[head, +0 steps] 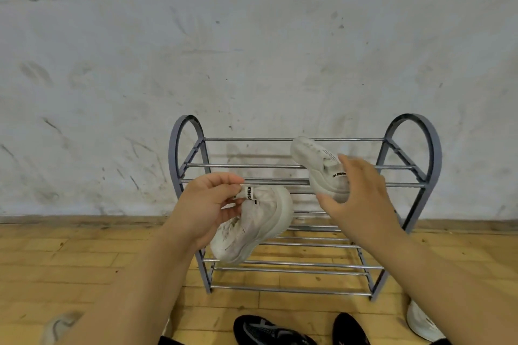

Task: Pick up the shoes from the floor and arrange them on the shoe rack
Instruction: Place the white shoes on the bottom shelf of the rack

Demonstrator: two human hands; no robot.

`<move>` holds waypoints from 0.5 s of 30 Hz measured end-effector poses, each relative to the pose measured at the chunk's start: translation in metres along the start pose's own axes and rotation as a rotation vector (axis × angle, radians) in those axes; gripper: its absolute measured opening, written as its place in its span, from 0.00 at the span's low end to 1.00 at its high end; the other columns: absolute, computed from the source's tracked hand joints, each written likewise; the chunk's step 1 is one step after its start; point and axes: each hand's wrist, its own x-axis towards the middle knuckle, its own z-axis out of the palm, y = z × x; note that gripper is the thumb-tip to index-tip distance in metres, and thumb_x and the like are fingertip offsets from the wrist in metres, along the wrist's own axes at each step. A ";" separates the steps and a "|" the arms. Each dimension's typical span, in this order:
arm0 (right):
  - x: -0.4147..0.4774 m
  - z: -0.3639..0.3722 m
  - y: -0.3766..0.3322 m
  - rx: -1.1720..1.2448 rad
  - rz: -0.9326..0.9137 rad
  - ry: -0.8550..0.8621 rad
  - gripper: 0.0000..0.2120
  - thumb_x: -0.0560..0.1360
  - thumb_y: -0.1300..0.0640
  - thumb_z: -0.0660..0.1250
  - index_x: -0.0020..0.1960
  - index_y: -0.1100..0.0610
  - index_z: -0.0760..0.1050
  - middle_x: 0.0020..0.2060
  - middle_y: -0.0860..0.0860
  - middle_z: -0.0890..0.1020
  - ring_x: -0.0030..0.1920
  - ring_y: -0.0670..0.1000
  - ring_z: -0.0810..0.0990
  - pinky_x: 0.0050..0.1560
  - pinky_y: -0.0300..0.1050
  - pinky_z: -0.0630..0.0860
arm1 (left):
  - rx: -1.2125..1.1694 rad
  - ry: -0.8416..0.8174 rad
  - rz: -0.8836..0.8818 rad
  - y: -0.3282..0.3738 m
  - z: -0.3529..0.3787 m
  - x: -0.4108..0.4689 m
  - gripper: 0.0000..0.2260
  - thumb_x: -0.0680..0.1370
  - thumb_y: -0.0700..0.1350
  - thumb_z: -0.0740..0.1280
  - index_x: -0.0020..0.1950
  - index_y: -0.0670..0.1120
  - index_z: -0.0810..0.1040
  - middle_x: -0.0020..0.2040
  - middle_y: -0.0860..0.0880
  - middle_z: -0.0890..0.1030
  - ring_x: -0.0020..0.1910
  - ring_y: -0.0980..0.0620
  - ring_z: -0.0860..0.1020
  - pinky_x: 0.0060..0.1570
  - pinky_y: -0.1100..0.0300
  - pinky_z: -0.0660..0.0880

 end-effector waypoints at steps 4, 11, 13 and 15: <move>-0.017 -0.015 -0.034 0.341 -0.166 -0.275 0.39 0.71 0.44 0.77 0.76 0.35 0.61 0.67 0.31 0.69 0.66 0.35 0.71 0.63 0.38 0.72 | 0.067 -0.048 0.013 -0.001 0.006 -0.003 0.10 0.80 0.30 0.66 0.45 0.42 0.83 0.37 0.46 0.82 0.36 0.49 0.81 0.41 0.53 0.80; -0.027 -0.002 -0.039 0.385 -0.189 -0.673 0.47 0.68 0.39 0.80 0.79 0.32 0.57 0.71 0.29 0.69 0.69 0.35 0.71 0.70 0.44 0.73 | 0.098 -0.115 0.032 -0.008 0.020 -0.014 0.09 0.79 0.31 0.68 0.44 0.42 0.84 0.41 0.41 0.81 0.41 0.45 0.80 0.45 0.49 0.79; -0.026 -0.006 -0.043 0.436 -0.191 -0.643 0.42 0.69 0.46 0.81 0.77 0.36 0.63 0.66 0.29 0.74 0.66 0.34 0.75 0.67 0.41 0.75 | 0.094 -0.115 0.058 -0.007 0.021 -0.018 0.08 0.79 0.31 0.68 0.48 0.43 0.84 0.42 0.43 0.82 0.43 0.46 0.81 0.48 0.48 0.80; -0.023 -0.013 -0.043 0.540 -0.138 -0.584 0.38 0.69 0.51 0.82 0.74 0.36 0.69 0.63 0.33 0.79 0.62 0.38 0.80 0.65 0.43 0.78 | 0.156 -0.099 0.118 -0.002 0.019 -0.023 0.10 0.80 0.34 0.69 0.55 0.47 0.84 0.43 0.48 0.83 0.44 0.48 0.83 0.52 0.48 0.81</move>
